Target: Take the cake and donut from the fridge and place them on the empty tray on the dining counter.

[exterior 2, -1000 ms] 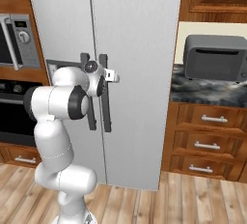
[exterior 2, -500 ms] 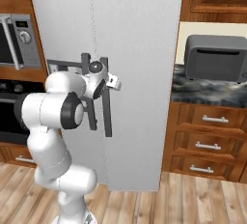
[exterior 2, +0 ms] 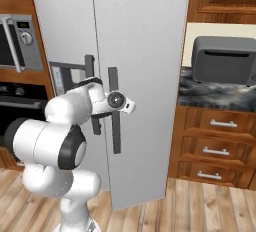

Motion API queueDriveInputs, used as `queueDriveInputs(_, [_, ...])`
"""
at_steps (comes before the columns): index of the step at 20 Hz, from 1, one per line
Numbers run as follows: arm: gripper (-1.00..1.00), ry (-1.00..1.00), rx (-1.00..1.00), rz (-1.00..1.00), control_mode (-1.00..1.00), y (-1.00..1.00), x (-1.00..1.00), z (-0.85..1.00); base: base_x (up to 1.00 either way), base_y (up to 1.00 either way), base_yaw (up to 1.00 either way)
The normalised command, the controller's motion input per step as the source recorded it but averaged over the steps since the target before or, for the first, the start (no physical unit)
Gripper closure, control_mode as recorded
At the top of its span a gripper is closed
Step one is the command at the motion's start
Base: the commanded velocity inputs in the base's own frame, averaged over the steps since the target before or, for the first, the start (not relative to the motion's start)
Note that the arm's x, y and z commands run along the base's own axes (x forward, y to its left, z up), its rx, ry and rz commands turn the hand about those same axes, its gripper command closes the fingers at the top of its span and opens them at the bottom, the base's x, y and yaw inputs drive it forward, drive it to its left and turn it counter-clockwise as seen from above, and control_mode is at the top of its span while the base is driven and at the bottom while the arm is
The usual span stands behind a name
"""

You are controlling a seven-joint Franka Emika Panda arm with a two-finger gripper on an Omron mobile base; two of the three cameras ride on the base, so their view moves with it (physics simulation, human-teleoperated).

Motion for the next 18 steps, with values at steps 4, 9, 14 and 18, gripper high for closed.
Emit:
queueDriveInputs(4, [1.00,0.03,0.32,0.00,-1.00,-1.00,0.03,0.00,0.00,0.00,0.00])
queueDriveInputs(9, [-1.00,0.06,0.25,0.13,-1.00,-1.00,0.15,0.06,0.00,0.00,0.00])
queueDriveInputs(14, [-1.00,-0.14,0.12,0.00,-1.00,-1.00,-1.00,0.33,0.00,0.00,0.00])
queueDriveInputs(18, [-1.00,0.00,0.16,-0.01,-1.00,-1.00,-1.00,0.28,0.00,0.00,0.00])
